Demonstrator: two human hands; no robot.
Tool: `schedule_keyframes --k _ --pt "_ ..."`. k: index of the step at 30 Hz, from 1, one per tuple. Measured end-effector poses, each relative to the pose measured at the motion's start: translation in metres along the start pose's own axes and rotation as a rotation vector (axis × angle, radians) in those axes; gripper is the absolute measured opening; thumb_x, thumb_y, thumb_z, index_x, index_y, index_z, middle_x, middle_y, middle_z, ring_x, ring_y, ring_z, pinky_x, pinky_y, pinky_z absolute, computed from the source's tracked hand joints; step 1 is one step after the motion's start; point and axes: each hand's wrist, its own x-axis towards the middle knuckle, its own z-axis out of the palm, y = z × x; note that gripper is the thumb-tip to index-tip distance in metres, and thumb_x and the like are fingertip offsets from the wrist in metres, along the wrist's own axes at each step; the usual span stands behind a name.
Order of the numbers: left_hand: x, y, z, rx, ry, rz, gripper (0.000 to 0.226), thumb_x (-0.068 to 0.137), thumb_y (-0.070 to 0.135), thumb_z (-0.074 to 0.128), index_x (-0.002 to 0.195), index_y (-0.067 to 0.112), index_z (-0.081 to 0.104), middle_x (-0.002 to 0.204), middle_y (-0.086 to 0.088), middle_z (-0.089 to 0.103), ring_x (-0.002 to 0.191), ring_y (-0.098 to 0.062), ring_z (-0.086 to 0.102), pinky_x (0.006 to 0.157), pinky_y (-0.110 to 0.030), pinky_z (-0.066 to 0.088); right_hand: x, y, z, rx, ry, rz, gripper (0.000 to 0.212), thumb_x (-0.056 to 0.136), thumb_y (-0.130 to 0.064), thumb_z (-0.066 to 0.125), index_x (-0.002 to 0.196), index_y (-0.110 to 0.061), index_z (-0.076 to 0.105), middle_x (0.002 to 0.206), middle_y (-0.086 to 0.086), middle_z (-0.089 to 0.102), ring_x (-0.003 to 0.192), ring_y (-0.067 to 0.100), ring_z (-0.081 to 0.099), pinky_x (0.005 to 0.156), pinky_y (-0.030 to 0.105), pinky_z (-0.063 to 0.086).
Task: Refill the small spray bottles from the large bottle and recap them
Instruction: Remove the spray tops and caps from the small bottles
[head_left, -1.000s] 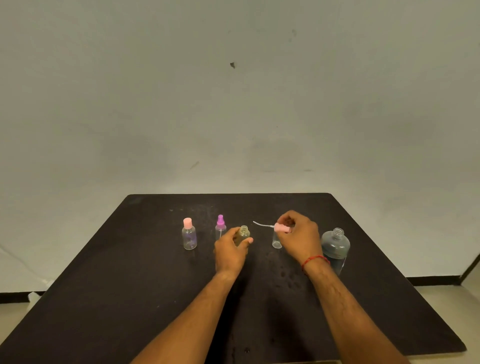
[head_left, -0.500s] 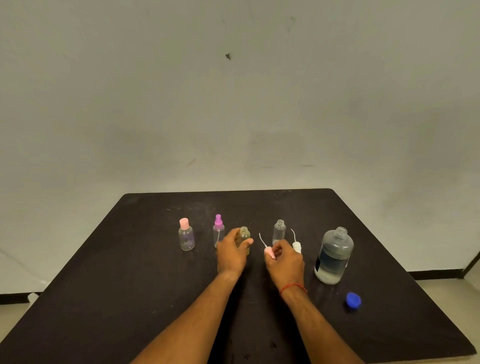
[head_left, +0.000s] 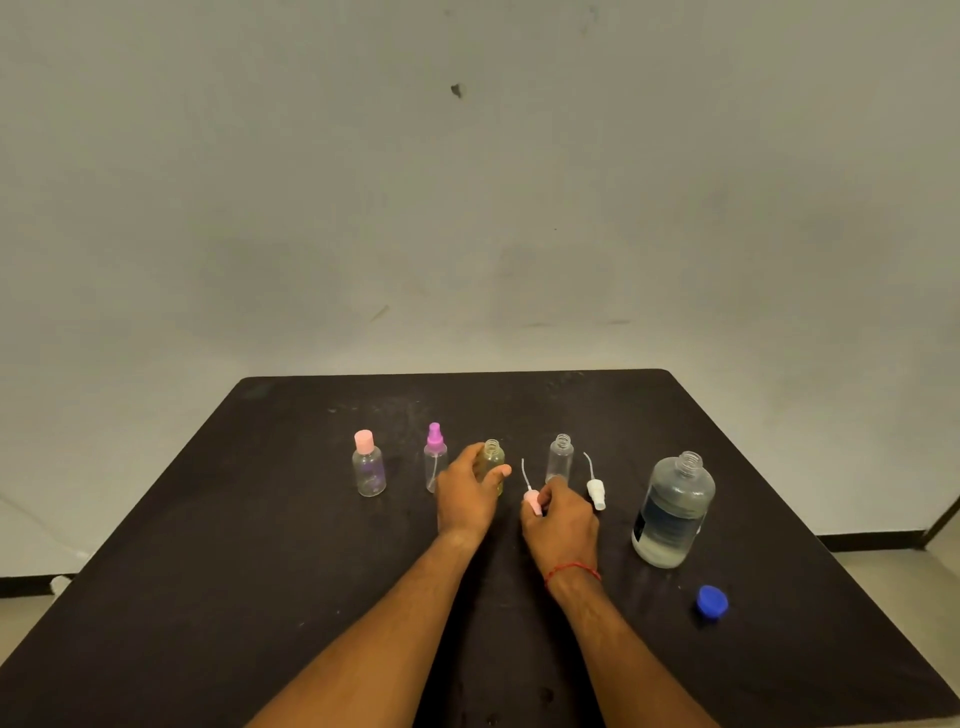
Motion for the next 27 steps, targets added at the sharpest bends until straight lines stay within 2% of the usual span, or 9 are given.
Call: schedule_keyframes --k 5,11,15,19,22,27 --pt "0.001 0.001 0.001 -0.016 -0.009 -0.011 0.044 0.087 0.024 0.077 0.129 0.016 0.064 0.116 0.001 0.073 0.11 -0.012 0.067 0.097 -0.031 0.056 0.003 -0.001 0.003 -0.009 0.011 0.016 0.022 0.085 -0.03 0.066 0.073 -0.021 0.049 0.07 -0.002 0.063 0.065 0.016 0.061 0.06 0.025 0.047" --pt "-0.003 0.002 -0.001 0.007 -0.015 0.01 0.049 0.087 0.024 0.077 0.133 0.016 0.061 0.121 0.001 0.071 0.113 -0.009 0.064 0.094 -0.019 0.048 0.002 -0.001 0.003 -0.005 0.017 0.017 0.026 0.084 -0.032 0.067 0.072 -0.02 0.048 0.068 -0.002 0.061 0.063 0.014 0.059 0.058 0.025 0.042" --pt "-0.007 0.003 -0.002 -0.012 -0.013 -0.009 0.06 0.088 0.024 0.077 0.142 0.013 0.053 0.13 -0.002 0.067 0.122 -0.015 0.062 0.101 -0.026 0.05 0.003 -0.002 0.003 -0.017 0.026 0.012 0.026 0.085 -0.033 0.066 0.07 -0.02 0.048 0.065 -0.004 0.059 0.06 0.013 0.058 0.057 0.026 0.045" --pt "-0.01 0.001 -0.004 -0.032 0.003 -0.026 0.055 0.088 0.018 0.078 0.138 0.011 0.056 0.13 -0.004 0.067 0.117 -0.006 0.06 0.096 -0.019 0.046 0.003 -0.001 0.007 -0.012 0.039 0.005 0.025 0.084 -0.031 0.063 0.069 -0.02 0.047 0.063 -0.001 0.06 0.061 0.02 0.06 0.058 0.032 0.05" --pt "-0.013 -0.002 -0.006 -0.037 0.014 -0.034 0.055 0.087 0.017 0.078 0.138 0.009 0.057 0.133 -0.005 0.066 0.127 -0.016 0.06 0.102 -0.024 0.047 0.003 -0.001 0.009 -0.02 0.012 -0.001 0.024 0.084 -0.031 0.063 0.07 -0.021 0.046 0.066 0.0 0.062 0.063 0.021 0.062 0.06 0.034 0.052" --pt "-0.016 -0.002 -0.008 -0.031 0.029 -0.038 0.059 0.087 0.019 0.079 0.14 0.01 0.056 0.138 -0.006 0.063 0.128 -0.017 0.059 0.105 -0.028 0.048 0.003 -0.001 0.008 -0.019 0.007 0.006 0.026 0.084 -0.032 0.064 0.069 -0.022 0.046 0.065 -0.001 0.061 0.062 0.018 0.061 0.06 0.033 0.052"
